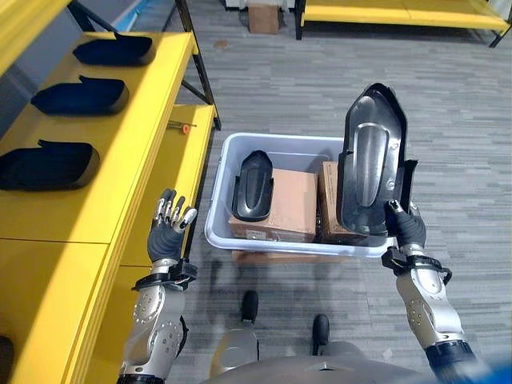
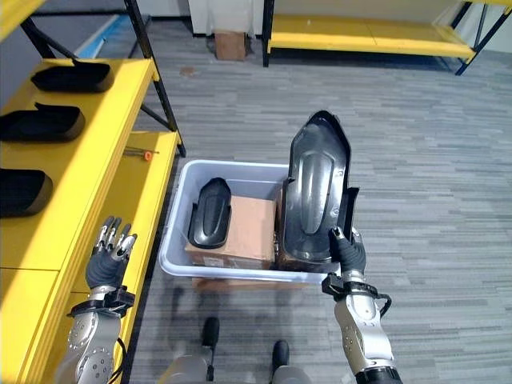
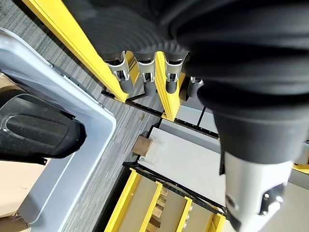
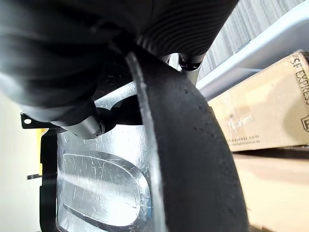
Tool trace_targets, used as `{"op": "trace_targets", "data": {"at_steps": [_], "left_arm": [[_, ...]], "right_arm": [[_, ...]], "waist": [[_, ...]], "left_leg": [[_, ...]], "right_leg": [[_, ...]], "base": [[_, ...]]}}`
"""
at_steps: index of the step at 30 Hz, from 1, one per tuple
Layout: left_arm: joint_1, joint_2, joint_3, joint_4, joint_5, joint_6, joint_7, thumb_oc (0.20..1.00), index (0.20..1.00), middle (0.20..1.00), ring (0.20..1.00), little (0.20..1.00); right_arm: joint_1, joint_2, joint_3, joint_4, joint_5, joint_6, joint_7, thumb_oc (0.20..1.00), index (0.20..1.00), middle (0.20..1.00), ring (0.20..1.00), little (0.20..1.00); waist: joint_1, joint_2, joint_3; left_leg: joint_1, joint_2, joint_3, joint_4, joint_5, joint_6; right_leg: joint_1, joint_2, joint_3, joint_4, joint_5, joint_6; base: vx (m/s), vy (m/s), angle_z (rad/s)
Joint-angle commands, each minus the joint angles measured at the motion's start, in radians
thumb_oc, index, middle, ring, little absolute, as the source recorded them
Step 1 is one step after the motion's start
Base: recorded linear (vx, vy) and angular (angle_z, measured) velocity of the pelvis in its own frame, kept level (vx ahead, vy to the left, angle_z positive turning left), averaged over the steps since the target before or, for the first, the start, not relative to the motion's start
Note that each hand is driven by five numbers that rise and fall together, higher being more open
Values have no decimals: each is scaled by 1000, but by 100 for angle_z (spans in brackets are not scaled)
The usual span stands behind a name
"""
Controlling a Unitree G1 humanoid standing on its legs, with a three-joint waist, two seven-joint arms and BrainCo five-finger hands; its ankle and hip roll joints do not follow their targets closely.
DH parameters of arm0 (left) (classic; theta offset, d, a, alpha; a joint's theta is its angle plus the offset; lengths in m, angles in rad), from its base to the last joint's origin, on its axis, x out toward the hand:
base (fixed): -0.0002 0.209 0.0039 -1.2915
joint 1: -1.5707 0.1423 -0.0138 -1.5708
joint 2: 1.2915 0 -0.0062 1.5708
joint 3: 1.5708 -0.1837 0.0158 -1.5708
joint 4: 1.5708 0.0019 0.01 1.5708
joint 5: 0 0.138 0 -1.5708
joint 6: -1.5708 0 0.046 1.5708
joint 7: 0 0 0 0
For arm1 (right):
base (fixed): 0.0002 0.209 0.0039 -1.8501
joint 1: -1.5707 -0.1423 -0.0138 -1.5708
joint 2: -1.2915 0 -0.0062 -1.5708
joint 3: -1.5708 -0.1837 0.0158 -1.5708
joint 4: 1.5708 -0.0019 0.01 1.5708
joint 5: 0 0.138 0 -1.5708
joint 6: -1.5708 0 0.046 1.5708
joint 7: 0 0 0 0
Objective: Move parts from the plastic box to the shelf.
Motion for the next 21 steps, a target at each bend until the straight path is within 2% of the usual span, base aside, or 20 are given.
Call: {"op": "trace_targets", "data": {"at_steps": [1,8,12,14,15,16,17,19,20,21], "left_arm": [[-13,21,40,24,25,-23,-31,1000,1000,1000,1000,1000],[7,14,49,14,37,-14,-26,1000,1000,1000,1000,1000],[23,8,64,1,41,-15,-11,1000,1000,1000,1000,1000],[23,9,62,1,33,-14,-7,1000,1000,1000,1000,1000],[0,5,38,9,14,-18,1,1000,1000,1000,1000,1000],[-18,6,16,24,7,-20,3,1000,1000,1000,1000,1000],[-31,10,4,32,6,-18,2,1000,1000,1000,1000,1000],[-38,13,-8,40,9,-18,-8,1000,1000,1000,1000,1000],[-36,11,-16,41,17,-15,-18,1000,1000,1000,1000,1000],[-22,-3,-18,39,18,-2,-37,1000,1000,1000,1000,1000]], "right_arm": [[-24,-6,-24,-109,48,-47,48,200,200,200,200,200],[-13,-8,16,-139,73,-20,79,200,200,200,200,200],[-50,-26,73,-138,100,-4,99,200,200,200,200,200],[-71,-45,90,-145,100,0,107,200,200,200,200,200],[-141,-80,111,-163,95,-13,97,200,200,200,200,200],[-176,-88,118,-160,105,-31,92,200,200,200,200,200],[-188,-94,113,-163,85,-36,82,200,200,200,200,200],[-189,-99,107,-171,73,-41,80,200,200,200,200,200],[-148,-98,91,-186,59,-45,85,200,200,200,200,200],[-46,-76,76,-195,90,-37,116,200,200,200,200,200]], "waist": [[10,-6,-57],[13,6,-75],[31,15,-63],[39,18,-50],[72,28,-4],[84,24,4],[90,17,13],[89,1,11],[75,-15,10],[36,-12,3]], "left_leg": [[58,96,-3,9,-51,-25],[108,109,-14,13,-55,-22],[117,134,-23,43,-54,-18],[108,149,-37,44,-35,-24],[36,169,-94,28,88,-65],[-36,155,-110,6,150,-78],[-67,134,-85,6,160,-74],[-68,109,-69,13,117,-54],[-35,119,-24,71,62,-39],[54,178,49,143,-11,-46]], "right_leg": [[-65,-24,-9,119,-59,25],[-36,-14,-10,174,-102,17],[-59,12,1,259,-153,-11],[-72,29,-13,285,-174,-25],[-117,58,-65,299,-184,-54],[-136,55,-118,268,-179,-63],[-138,45,-144,250,-171,-65],[-153,36,-174,221,-149,-64],[-159,10,-215,221,-143,-65],[-157,-27,-293,266,-175,-71]], "base": [[0,0,0],[-3,-44,0],[-72,-135,-3],[-191,-231,2],[-419,-371,61],[-452,-379,106],[-241,-212,195],[-177,-138,165],[-180,-98,154],[-174,-24,167]]}}
